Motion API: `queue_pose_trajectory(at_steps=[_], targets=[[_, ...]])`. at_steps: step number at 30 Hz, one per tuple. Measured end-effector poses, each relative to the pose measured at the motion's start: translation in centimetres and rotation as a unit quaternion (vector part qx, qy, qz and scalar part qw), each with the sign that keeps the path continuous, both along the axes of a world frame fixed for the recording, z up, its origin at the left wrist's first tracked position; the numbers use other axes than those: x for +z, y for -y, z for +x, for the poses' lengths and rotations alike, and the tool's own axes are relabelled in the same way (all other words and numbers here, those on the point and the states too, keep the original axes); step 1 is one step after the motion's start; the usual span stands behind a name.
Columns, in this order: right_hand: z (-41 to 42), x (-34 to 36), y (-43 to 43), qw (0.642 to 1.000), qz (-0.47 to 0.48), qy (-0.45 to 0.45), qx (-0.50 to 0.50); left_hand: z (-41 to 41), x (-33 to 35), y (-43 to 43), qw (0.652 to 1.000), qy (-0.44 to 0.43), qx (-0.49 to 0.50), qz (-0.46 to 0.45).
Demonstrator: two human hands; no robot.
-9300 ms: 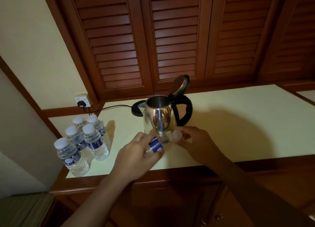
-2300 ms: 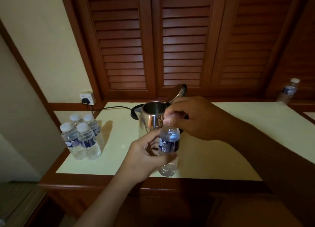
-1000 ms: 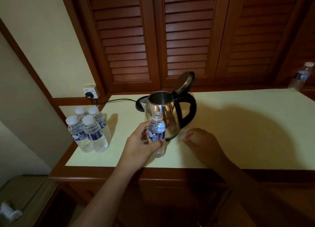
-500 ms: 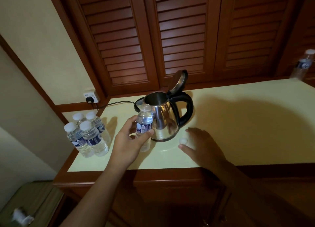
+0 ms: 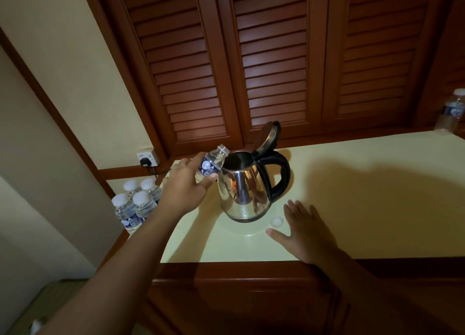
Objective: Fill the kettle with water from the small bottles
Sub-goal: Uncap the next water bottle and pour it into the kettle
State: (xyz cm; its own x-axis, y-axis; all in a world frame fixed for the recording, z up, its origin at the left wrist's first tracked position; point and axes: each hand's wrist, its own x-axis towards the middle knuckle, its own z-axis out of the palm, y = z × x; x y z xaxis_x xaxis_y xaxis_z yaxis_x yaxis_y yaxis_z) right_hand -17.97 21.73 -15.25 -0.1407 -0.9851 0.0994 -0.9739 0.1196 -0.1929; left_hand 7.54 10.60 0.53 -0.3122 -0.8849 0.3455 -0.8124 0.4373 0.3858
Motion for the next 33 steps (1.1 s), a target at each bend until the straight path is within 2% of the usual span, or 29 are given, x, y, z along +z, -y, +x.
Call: queue_pose_trajectory(at_steps=[3, 10, 18, 33], targets=[[0.0, -0.1, 0.0, 1.0, -0.002, 0.007, -0.003, -0.3, 1.0, 0.8, 0.992, 0.119, 0.024, -0.034], [0.0, 0.0, 0.0, 1.0, -0.025, 0.003, 0.0, -0.7, 3.0, 2.0, 0.961, 0.244, 0.003, -0.126], [0.1, 0.0, -0.1, 0.999, -0.028, 0.018, 0.001, -0.9, 3.5, 2.9, 0.929, 0.305, -0.028, -0.205], [-0.2, -0.2, 0.0, 0.999, -0.037, 0.037, -0.002, -1.7, 4.3, 3.3, 0.885, 0.37, -0.061, -0.277]])
